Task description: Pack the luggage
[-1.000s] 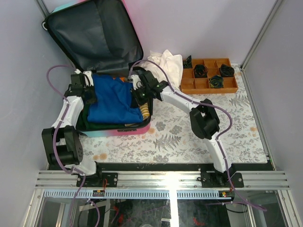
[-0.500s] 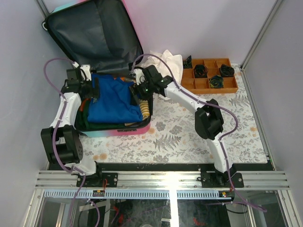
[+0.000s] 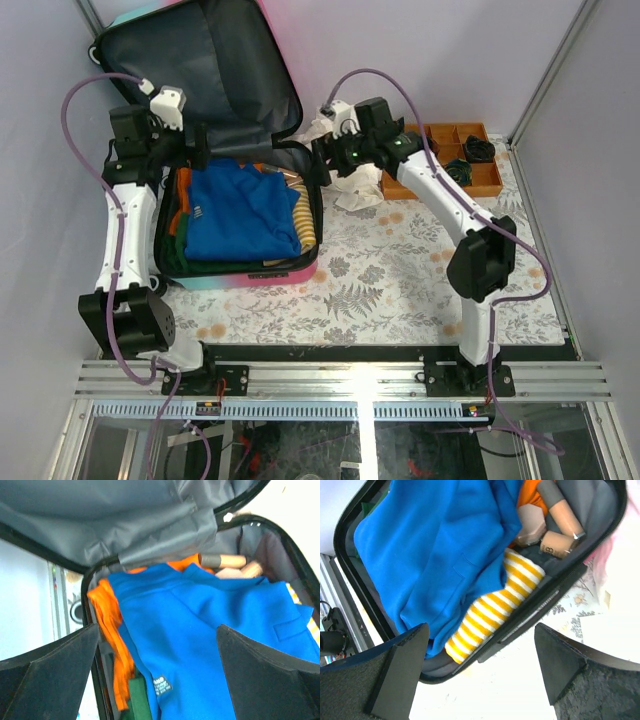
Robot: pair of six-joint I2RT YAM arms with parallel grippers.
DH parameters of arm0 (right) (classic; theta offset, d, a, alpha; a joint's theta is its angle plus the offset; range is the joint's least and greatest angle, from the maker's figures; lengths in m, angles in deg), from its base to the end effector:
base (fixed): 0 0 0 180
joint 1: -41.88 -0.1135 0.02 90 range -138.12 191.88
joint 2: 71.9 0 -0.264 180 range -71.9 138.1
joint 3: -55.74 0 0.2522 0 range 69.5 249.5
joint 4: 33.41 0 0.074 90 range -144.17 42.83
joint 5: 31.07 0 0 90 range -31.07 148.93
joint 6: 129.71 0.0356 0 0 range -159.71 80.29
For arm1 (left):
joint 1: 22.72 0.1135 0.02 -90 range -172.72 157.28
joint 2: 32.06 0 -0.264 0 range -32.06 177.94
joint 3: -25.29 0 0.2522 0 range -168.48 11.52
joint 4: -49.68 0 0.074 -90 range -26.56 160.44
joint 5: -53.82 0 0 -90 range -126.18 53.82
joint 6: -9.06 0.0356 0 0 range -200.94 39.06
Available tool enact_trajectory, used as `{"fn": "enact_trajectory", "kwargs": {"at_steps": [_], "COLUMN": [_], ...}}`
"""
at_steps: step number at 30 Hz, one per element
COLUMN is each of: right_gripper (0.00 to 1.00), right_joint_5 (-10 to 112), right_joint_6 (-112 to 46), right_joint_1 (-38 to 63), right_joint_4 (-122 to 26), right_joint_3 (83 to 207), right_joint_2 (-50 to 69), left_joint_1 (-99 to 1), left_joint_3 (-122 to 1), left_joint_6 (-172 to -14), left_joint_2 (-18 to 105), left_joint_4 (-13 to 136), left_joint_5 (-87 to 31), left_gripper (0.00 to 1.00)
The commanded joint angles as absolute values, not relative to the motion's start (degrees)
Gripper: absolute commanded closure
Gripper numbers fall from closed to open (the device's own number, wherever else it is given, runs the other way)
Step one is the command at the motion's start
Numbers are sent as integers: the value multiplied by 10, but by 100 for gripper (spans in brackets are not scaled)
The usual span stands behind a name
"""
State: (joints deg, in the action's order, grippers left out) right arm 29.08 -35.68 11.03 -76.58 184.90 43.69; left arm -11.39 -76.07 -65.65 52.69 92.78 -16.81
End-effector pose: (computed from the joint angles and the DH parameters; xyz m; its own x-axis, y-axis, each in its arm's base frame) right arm 0.3947 0.2564 0.3590 -0.4804 -0.2159 -0.8501 -0.7845 0.5392 0.3063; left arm 0.3296 0.0540 0.4005 -0.3940 0.1748 -0.9023 0.2173 0.9716 0.0933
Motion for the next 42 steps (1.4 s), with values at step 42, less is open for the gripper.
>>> {"fn": "enact_trajectory", "kwargs": {"at_steps": [42], "right_gripper": [12], "right_joint_5": [138], "right_joint_6": [-295], "right_joint_1": [161], "right_joint_4": [-714], "right_joint_3": [1700], "right_joint_2": [368], "left_joint_1": [-157], "left_joint_3": [-1340], "left_joint_6": [-189], "left_joint_2": [978], "left_joint_4": [585], "left_joint_5": [-208], "left_gripper": [15]}}
